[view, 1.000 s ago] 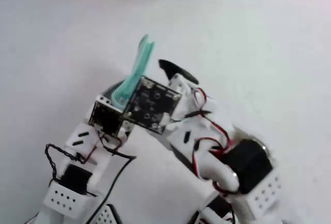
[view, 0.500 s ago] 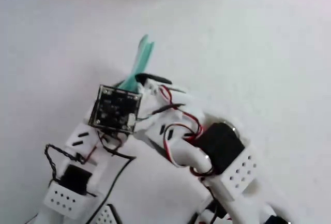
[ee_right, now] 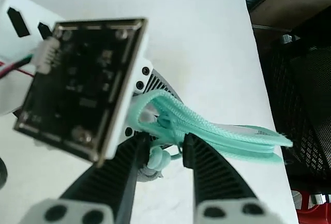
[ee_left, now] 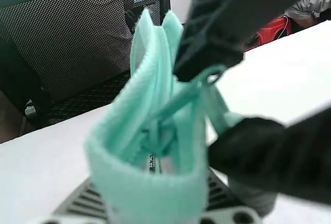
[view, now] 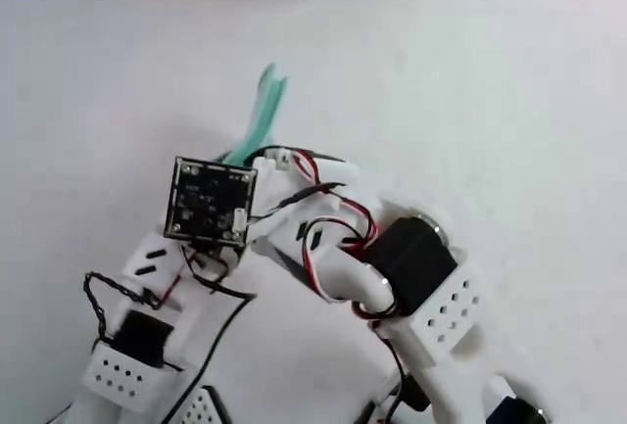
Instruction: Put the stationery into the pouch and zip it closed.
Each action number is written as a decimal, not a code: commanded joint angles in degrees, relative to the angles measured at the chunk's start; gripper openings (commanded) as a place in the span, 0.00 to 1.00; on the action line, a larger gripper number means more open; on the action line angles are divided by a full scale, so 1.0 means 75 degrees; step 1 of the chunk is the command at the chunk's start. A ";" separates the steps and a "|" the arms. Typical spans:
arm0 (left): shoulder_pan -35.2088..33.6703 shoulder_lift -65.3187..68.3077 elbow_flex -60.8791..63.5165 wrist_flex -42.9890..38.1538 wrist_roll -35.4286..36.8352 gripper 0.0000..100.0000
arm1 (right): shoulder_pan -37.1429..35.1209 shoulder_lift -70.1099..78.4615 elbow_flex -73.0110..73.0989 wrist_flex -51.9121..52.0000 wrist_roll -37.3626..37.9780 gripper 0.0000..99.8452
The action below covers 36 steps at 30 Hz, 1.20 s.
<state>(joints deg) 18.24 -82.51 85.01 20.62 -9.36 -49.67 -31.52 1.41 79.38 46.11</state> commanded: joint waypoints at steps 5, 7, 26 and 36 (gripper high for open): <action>0.0123 0.0158 0.0129 0.0070 0.0070 0.03 | -0.0674 -0.0592 -0.0176 0.0369 0.0610 0.02; 0.0123 0.0158 0.0129 0.0070 0.0070 0.03 | -0.0944 -0.0545 -0.0023 0.0510 0.0668 0.02; 0.0111 0.0170 0.0129 0.0070 0.0082 0.03 | -0.2315 -0.0803 -0.0188 0.1741 0.0668 0.02; 0.0111 0.0170 0.0129 0.0047 0.0094 0.03 | -0.0205 -0.1237 -0.0188 0.1330 0.1078 0.04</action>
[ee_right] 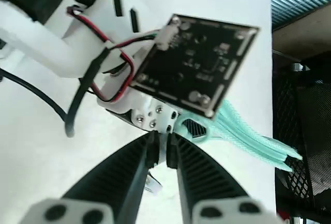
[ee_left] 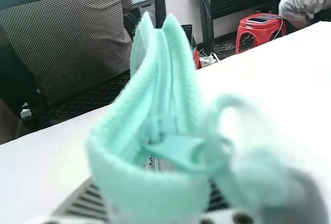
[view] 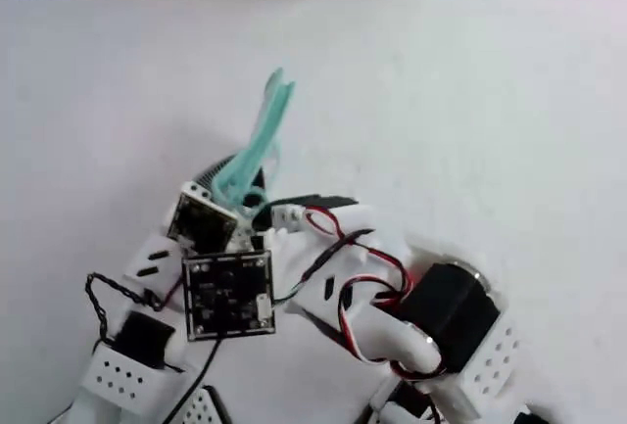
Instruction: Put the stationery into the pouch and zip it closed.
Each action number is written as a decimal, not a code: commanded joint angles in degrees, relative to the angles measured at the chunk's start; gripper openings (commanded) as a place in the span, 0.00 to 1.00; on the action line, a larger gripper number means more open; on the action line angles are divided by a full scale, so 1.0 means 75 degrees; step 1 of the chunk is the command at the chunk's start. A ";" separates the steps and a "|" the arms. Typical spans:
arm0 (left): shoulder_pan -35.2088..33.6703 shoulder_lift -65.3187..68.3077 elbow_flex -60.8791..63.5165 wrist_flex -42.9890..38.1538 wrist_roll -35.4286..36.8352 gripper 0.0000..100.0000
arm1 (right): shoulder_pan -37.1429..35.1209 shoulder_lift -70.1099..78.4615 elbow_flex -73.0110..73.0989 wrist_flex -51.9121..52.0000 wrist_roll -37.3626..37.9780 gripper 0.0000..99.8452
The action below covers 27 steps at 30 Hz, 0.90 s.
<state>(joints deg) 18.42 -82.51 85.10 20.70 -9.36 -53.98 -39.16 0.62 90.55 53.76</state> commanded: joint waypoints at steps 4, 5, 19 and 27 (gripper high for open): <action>0.0088 0.0170 0.0117 0.0035 0.0094 0.03 | 0.0440 -0.0111 -0.0023 -0.0182 -0.0961 0.16; 0.0088 0.0170 0.0117 0.0035 0.0094 0.03 | 0.0440 -0.0018 -0.0070 -0.0182 -0.1184 0.18; 0.0088 0.0170 0.0117 0.0059 0.0082 0.03 | 0.0428 0.1166 -0.0070 -0.0920 -0.1184 0.17; 0.0088 0.0170 0.0117 0.0035 0.0070 0.03 | -0.0135 0.1178 -0.0070 -0.0498 0.0059 0.02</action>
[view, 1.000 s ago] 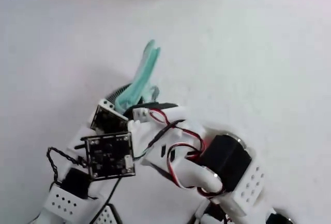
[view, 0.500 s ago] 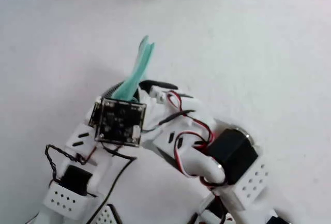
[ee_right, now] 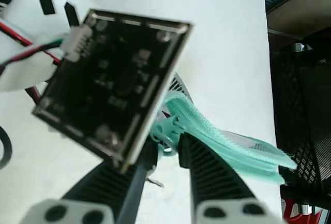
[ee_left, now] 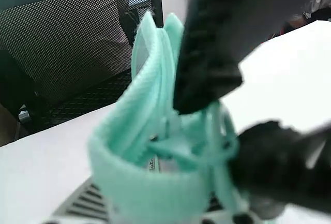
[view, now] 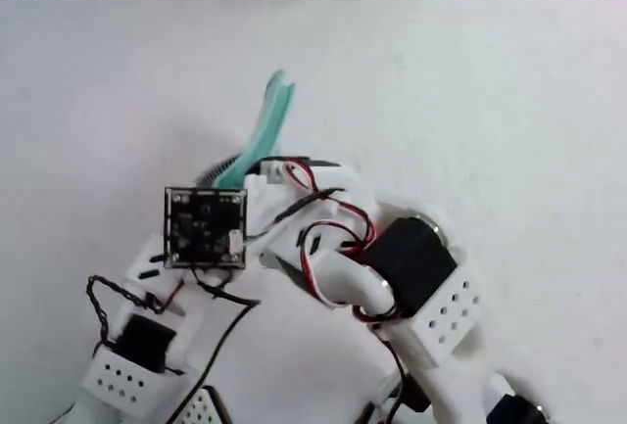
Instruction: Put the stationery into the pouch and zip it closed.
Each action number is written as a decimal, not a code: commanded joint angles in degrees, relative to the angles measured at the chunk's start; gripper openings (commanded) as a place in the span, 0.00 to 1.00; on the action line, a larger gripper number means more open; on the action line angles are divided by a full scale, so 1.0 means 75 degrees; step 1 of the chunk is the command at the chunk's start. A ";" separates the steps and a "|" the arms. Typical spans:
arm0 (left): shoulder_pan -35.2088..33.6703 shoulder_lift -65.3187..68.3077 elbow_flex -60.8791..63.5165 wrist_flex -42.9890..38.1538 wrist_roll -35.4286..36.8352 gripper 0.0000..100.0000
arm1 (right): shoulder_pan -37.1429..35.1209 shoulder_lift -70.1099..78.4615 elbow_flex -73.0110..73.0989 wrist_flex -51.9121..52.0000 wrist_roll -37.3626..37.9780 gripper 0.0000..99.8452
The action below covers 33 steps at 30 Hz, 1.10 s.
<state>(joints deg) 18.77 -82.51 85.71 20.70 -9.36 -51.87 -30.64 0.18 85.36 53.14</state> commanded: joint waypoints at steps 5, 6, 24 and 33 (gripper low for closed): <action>0.0018 0.0170 0.0035 0.0035 0.0070 0.03 | -0.0791 -0.0557 0.0129 0.0369 0.0152 0.02; 0.0006 0.0170 0.0035 0.0035 0.0082 0.03 | -0.0920 -0.0721 0.0176 0.0416 0.0152 0.02; -0.0018 0.0170 0.0023 0.0035 0.0094 0.03 | -0.1483 -0.1424 0.0985 0.0838 0.0352 0.02; -0.0018 0.0158 0.0023 0.0035 0.0094 0.03 | 0.0838 -0.1448 -0.0047 0.0674 0.0762 0.02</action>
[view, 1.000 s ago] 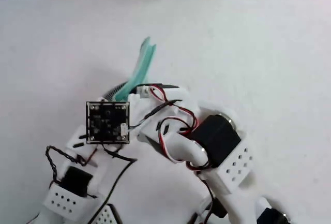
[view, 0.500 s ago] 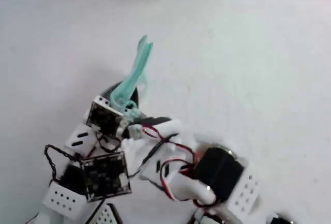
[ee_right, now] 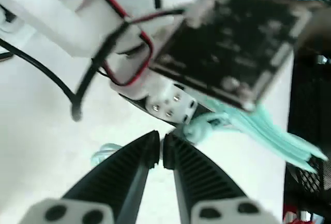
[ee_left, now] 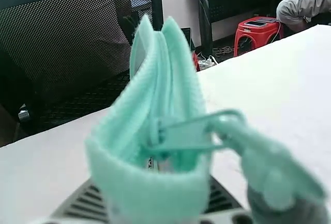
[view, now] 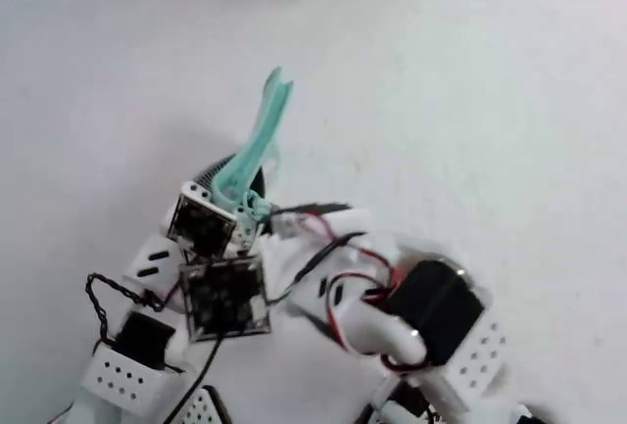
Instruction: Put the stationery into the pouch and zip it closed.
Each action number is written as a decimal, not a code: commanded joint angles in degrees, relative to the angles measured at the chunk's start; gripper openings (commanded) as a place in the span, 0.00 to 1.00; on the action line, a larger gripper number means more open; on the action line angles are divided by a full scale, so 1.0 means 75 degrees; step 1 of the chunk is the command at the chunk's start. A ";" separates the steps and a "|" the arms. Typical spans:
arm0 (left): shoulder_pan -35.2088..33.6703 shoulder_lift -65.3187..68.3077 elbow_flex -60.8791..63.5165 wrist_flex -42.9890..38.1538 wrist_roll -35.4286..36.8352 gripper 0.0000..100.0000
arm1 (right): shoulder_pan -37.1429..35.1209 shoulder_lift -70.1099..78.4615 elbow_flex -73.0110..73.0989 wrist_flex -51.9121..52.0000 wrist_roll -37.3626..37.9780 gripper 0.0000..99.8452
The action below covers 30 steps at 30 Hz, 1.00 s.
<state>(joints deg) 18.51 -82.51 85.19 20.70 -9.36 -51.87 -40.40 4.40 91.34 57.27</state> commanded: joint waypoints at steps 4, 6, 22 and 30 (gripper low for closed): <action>-0.0006 0.0135 0.0059 0.0035 0.0047 0.03 | 0.1893 -0.0147 -0.1008 -0.0111 0.0188 0.02; -0.0240 0.0123 -0.0070 0.0105 0.0047 0.03 | 0.2327 -0.0147 -0.0996 -0.0123 0.0176 0.02; 0.1647 0.0170 -0.2122 0.3399 -0.0856 0.02 | 0.6570 -0.0475 0.1219 -0.1881 -0.5122 0.02; 0.1940 0.0135 -0.2145 0.3575 -0.3716 0.02 | 0.7461 -0.2444 0.6752 -0.5949 -0.6775 0.02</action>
<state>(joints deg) 32.13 -81.98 71.65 46.55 -28.53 2.90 -52.53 41.76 57.67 9.36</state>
